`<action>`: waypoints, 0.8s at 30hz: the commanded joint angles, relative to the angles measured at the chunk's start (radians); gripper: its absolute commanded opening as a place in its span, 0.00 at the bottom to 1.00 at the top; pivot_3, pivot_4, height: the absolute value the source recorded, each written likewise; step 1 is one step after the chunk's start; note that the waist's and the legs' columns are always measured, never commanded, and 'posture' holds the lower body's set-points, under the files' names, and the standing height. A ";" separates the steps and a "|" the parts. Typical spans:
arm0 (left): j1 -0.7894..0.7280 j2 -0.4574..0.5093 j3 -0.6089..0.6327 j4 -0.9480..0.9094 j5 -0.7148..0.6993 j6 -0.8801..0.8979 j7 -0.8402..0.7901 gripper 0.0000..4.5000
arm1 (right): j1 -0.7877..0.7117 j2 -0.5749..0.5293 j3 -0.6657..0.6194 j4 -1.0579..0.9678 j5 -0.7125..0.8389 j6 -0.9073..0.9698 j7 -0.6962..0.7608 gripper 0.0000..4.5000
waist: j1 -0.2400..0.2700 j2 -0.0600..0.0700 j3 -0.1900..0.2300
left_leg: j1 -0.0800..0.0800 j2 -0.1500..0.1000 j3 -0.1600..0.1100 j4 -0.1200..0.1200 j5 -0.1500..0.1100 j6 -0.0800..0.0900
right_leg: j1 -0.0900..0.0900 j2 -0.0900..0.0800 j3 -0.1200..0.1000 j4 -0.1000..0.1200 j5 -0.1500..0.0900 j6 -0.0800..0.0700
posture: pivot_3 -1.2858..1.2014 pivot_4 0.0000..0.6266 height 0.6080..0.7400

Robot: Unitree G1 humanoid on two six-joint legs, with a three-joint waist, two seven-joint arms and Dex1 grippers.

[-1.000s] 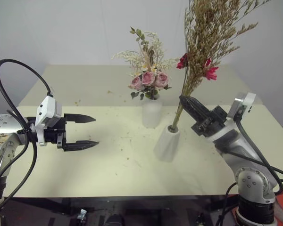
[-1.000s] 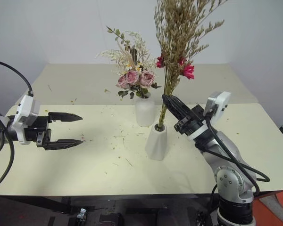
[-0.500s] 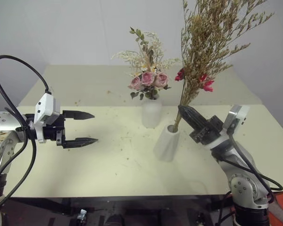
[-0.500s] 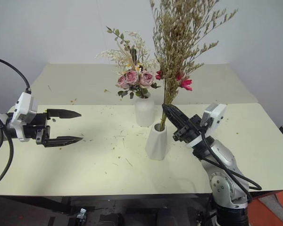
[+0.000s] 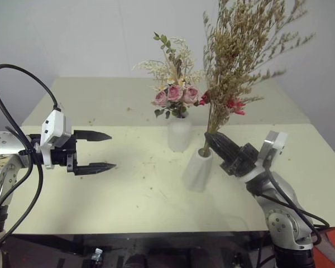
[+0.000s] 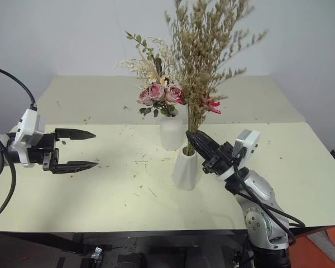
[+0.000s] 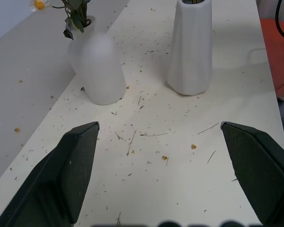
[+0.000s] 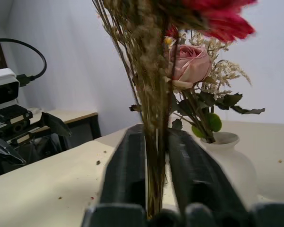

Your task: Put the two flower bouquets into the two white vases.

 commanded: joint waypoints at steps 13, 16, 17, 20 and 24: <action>-0.023 0.005 0.011 0.002 -0.003 -0.020 -0.005 1.00 | 0.079 -0.097 -0.053 -0.084 0.051 0.004 0.035 0.99 | 0.002 0.000 0.000 | 0.000 0.000 0.000 0.000 0.000 0.000 | 0.000 0.000 0.000 0.000 0.000 0.000 | 0.52 0.24 1.00; -0.023 0.006 0.012 0.001 -0.004 -0.019 -0.006 1.00 | 0.114 -0.134 -0.074 -0.105 0.072 0.004 0.054 0.99 | 0.003 0.000 0.000 | 0.000 0.000 0.000 0.000 0.000 0.000 | 0.000 0.000 0.000 0.000 0.000 0.000 | 0.52 0.24 1.00; -0.021 0.006 0.012 0.001 -0.003 -0.019 -0.006 1.00 | 0.125 -0.148 -0.080 -0.112 0.075 0.005 0.061 0.99 | 0.003 0.000 0.000 | 0.000 0.000 0.000 0.000 0.000 0.000 | 0.000 0.000 0.000 0.000 0.000 0.000 | 0.52 0.24 1.00; -0.019 0.004 0.011 -0.001 -0.004 -0.019 -0.005 1.00 | 0.161 -0.203 -0.114 -0.131 0.098 0.019 0.085 0.99 | 0.003 0.000 0.000 | 0.001 0.000 0.000 0.000 0.000 0.000 | 0.001 0.000 0.000 0.000 0.000 0.000 | 0.52 0.24 1.00; -0.014 0.000 0.012 -0.005 -0.006 -0.017 -0.002 1.00 | 0.207 -0.290 -0.187 -0.143 0.139 0.038 0.123 0.99 | 0.006 -0.001 0.000 | 0.001 0.000 0.000 0.000 0.000 0.000 | 0.001 0.000 0.000 0.000 0.000 0.000 | 0.52 0.24 1.00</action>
